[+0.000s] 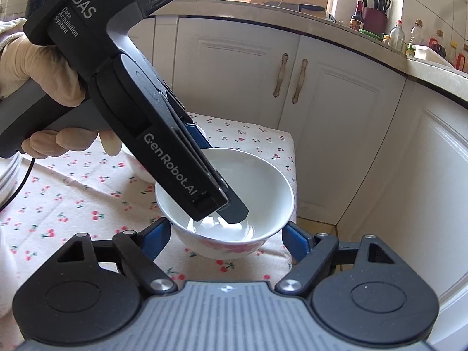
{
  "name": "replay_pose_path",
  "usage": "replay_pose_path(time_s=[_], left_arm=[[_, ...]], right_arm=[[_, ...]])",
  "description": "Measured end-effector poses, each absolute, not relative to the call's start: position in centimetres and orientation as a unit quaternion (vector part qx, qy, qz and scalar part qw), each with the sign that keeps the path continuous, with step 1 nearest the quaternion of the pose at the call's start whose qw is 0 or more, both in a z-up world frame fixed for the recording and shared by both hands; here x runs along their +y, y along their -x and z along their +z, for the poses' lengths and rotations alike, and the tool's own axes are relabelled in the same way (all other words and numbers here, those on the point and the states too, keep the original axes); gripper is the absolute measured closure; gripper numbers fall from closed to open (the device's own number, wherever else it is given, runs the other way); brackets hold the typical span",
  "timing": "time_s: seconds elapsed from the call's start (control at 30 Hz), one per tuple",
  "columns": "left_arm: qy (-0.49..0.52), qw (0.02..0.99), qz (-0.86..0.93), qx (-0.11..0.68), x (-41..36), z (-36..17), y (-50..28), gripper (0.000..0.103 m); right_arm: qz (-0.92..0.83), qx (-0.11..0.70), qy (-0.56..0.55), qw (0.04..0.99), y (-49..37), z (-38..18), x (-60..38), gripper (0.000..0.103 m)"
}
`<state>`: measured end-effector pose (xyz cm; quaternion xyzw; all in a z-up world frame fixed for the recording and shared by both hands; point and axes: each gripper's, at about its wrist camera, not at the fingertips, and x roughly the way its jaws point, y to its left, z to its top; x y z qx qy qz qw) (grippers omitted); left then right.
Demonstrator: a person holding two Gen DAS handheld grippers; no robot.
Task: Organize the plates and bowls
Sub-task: 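Lift the second bowl with the left tool and carry it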
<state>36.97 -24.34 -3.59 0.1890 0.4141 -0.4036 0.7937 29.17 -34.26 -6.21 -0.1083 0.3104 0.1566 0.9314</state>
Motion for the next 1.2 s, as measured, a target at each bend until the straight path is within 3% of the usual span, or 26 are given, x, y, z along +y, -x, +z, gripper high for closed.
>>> replay_pose_path(time_s=[1.2], left_arm=[[-0.162, 0.818, -0.384, 0.396, -13.6, 0.6, -20.9, 0.034]], right_arm=[[0.209, 0.308, 0.125, 0.92, -14.1, -0.1, -25.6, 0.016]])
